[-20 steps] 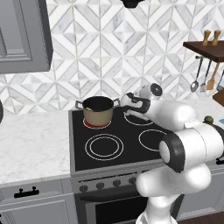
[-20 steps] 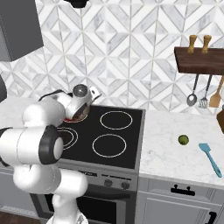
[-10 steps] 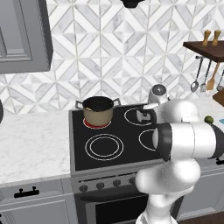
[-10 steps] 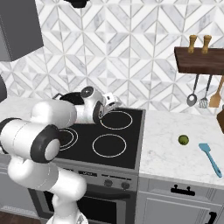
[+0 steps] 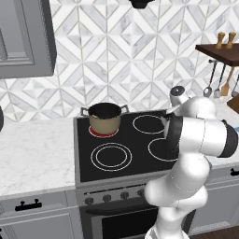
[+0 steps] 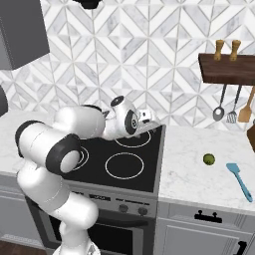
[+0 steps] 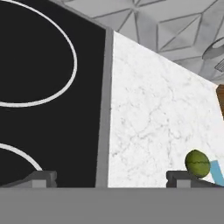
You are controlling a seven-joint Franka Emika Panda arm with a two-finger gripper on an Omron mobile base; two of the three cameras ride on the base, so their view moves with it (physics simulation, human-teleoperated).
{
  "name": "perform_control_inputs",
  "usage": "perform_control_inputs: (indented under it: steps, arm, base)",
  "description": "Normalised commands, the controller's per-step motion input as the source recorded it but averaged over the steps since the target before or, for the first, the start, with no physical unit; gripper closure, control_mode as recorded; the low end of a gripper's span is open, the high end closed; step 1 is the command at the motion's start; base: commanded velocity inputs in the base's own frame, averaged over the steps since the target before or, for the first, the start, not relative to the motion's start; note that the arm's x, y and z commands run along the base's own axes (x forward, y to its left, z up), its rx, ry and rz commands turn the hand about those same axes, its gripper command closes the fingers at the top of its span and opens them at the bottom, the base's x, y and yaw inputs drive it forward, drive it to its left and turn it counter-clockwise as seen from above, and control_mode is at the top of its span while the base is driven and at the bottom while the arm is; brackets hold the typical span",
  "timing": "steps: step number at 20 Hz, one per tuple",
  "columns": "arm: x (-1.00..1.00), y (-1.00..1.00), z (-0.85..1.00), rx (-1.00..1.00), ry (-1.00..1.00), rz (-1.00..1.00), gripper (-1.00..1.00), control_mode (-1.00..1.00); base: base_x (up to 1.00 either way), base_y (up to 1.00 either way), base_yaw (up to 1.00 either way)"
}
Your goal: Put the lime and sweet potato in the pot. Retrieve the spatula and lightly stir the vegetables in the pot.
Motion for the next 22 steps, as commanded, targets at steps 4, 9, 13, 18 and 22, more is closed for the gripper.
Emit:
perform_control_inputs:
  steps: [4, 9, 13, 18, 22]
  arm:
    - [-0.15, -1.0, -0.03, 0.02, 0.08, -0.34, -1.0, -1.0]
    - [-0.01, -1.0, -0.18, 0.01, 0.05, -0.33, -1.0, -1.0]
    - [0.0, -1.0, -0.18, 0.02, 0.05, -0.31, -1.0, -1.0]
    - [0.0, -0.98, -0.17, 0.08, 0.04, -0.22, -1.0, -1.0]
    - [0.0, -0.67, -0.28, 0.09, 0.0, -0.11, -1.0, -1.0]
  base:
    - [0.0, 0.0, 0.0]
    - [0.0, 0.0, 0.0]
    - [0.0, 0.0, 0.0]
    - [0.0, 0.0, 0.0]
    - [0.0, 0.0, 0.0]
